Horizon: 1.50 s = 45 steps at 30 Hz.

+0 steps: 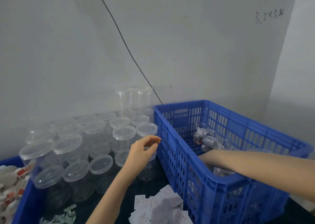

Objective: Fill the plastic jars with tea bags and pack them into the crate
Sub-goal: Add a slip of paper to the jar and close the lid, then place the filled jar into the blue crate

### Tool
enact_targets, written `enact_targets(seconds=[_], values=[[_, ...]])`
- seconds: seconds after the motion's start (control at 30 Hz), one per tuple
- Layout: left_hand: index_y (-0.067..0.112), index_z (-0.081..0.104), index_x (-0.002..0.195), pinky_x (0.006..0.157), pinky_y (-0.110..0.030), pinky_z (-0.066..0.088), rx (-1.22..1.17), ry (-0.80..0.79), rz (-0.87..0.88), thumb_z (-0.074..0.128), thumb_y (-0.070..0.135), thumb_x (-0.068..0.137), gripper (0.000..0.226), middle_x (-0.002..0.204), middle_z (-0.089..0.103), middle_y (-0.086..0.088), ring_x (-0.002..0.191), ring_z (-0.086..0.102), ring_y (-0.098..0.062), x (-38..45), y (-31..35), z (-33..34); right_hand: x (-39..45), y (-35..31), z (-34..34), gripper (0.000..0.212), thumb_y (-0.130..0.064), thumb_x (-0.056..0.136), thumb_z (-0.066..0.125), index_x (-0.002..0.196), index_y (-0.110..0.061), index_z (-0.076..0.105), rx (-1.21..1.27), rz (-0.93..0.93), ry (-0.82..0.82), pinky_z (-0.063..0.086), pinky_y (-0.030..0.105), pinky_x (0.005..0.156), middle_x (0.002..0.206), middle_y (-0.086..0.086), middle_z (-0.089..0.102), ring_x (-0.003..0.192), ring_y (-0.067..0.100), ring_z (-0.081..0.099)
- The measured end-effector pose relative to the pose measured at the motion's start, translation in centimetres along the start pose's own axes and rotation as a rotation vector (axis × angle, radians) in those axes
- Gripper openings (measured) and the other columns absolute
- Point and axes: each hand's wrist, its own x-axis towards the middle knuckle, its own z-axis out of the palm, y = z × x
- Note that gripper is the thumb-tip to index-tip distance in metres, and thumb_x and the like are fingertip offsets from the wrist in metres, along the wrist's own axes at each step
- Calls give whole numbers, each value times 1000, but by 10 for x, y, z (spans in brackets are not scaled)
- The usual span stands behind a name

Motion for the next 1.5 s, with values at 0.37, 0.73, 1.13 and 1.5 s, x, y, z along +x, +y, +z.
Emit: enact_targets(seconds=[0.37, 0.73, 1.13, 1.5], values=[[38, 61, 98, 82, -13, 47, 150, 70, -7, 60, 13, 90, 26, 99, 64, 23, 93, 58, 9, -11, -10, -33, -5, -6, -31, 32, -17, 105, 46, 137, -14, 44, -160, -74, -231, 43, 21, 80, 121, 0, 55, 104, 16, 57], [12, -11, 151, 111, -50, 30, 439, 298, -431, 73, 53, 74, 121, 155, 15, -18, 141, 24, -34, 25, -67, -51, -73, -83, -66, 53, -46, 92, 60, 138, -23, 48, 73, -595, 728, 47, 36, 100, 128, -5, 60, 114, 12, 57], [15, 38, 138, 83, -29, 37, 221, 390, -316, 73, 33, 69, 78, 135, 49, -7, 122, 49, -24, 12, -79, -50, -16, -161, -14, 58, -37, 95, 62, 144, -17, 41, 297, -551, 627, 45, 28, 89, 135, 5, 56, 117, 19, 57], [17, 51, 122, 84, -24, 51, -120, 98, -250, 62, 35, 89, 40, 120, 60, -3, 107, 60, -14, -40, -37, -120, -1, -181, 20, 99, -53, 71, 76, 152, -22, 29, 924, -778, 510, 33, 33, 111, 154, 2, 38, 141, 19, 36]])
